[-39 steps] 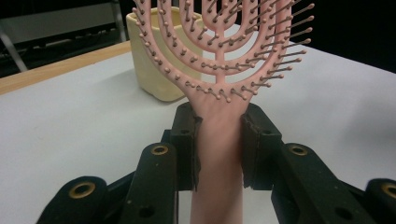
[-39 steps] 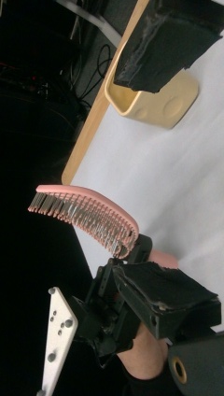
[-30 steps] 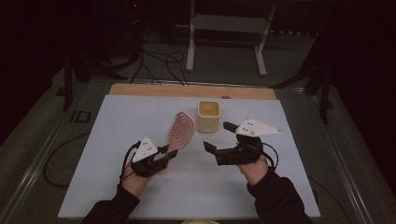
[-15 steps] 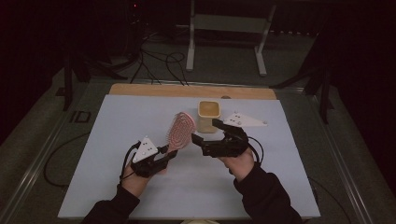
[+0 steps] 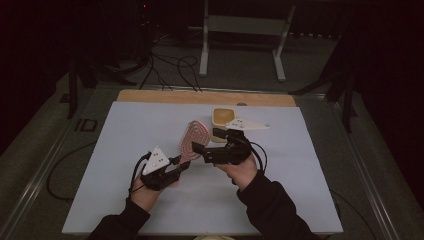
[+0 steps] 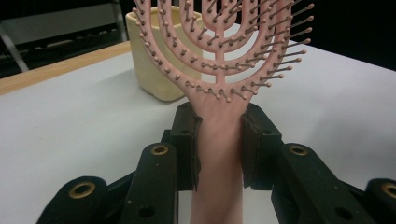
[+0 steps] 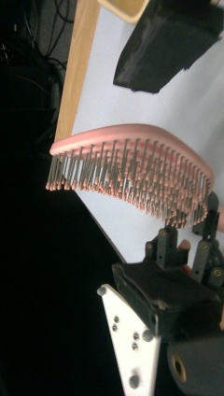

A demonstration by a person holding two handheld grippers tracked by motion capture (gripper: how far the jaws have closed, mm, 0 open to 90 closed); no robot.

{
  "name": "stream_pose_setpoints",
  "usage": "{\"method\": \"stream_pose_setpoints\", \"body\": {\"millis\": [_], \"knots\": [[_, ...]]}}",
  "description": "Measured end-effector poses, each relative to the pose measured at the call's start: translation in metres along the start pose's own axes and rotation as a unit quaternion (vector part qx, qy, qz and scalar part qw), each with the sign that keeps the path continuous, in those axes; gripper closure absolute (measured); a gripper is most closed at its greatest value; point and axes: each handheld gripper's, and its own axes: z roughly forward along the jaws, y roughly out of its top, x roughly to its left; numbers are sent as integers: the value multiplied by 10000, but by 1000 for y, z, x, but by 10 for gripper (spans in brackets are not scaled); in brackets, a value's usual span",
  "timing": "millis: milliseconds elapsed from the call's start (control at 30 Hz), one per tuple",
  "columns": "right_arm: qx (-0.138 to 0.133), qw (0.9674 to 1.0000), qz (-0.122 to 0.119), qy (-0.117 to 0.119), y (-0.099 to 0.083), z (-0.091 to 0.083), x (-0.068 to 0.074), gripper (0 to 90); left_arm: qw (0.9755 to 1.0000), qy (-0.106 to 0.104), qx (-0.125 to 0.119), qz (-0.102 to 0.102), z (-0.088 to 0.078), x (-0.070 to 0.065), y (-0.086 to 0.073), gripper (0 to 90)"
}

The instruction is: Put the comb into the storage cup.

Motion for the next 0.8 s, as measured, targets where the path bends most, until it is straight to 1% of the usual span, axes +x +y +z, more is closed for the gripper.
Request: {"method": "stream_pose_setpoints", "body": {"millis": [133, 200, 233, 267, 400, 600, 633, 800], "knots": [[21, 9999, 140, 76, 0, 7, 0, 144, 10000, -19, 8, 3, 1, 0, 0, 708], [32, 9998, 160, 61, 0, 9, 0, 156, 10000, -16, -23, -10, 0, 0, 0, 708], [48, 9998, 206, 46, 0, 12, 0, 201, 10000, -10, -34, -6, 0, 0, 0, 708], [43, 9997, 220, 47, 0, 14, 0, 225, 10000, -2, -50, -3, 0, 0, 0, 708], [111, 9994, 325, 59, -2, 19, -2, 284, 10000, -30, -71, -31, -1, 0, 0, 708], [169, 9991, 385, 103, -6, 26, -3, 380, 10000, -15, -48, 51, 0, -2, 0, 708], [175, 9990, 399, 107, -6, 26, -4, 396, 10000, -29, -50, 39, 0, -1, 0, 708], [196, 9985, 465, 197, -8, 29, -5, 467, 10000, -41, -57, 23, 1, -1, 0, 708]]}}
